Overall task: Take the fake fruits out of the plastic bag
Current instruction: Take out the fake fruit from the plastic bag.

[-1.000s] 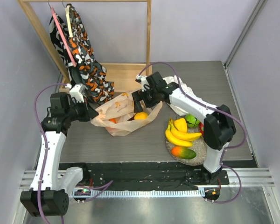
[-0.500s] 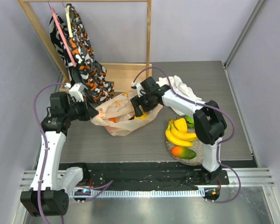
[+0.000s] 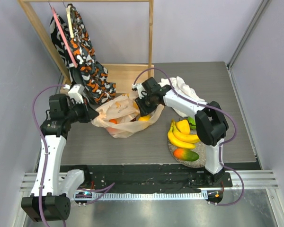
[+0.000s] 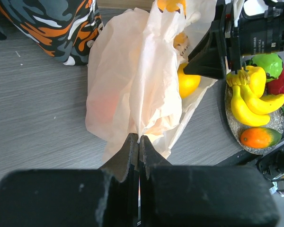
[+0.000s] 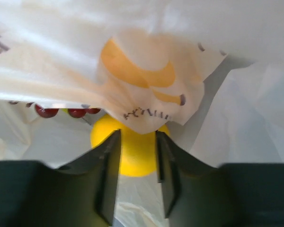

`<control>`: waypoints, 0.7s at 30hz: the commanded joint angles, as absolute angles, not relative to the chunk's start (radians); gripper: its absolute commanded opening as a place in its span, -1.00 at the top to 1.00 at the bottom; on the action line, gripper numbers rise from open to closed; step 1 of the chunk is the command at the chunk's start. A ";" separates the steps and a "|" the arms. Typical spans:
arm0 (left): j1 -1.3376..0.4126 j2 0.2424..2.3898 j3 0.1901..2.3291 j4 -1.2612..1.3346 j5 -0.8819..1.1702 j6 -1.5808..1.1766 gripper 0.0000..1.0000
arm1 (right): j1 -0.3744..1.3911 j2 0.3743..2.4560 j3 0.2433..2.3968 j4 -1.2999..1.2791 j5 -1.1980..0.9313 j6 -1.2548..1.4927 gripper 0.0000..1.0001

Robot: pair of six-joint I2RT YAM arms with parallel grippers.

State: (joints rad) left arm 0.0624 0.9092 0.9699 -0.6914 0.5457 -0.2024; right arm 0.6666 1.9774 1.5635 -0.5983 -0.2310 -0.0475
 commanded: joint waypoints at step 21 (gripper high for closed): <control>0.078 0.870 0.969 -0.638 0.575 -0.226 1.00 | 0.695 1.937 1.610 -0.614 -0.204 -0.141 -0.57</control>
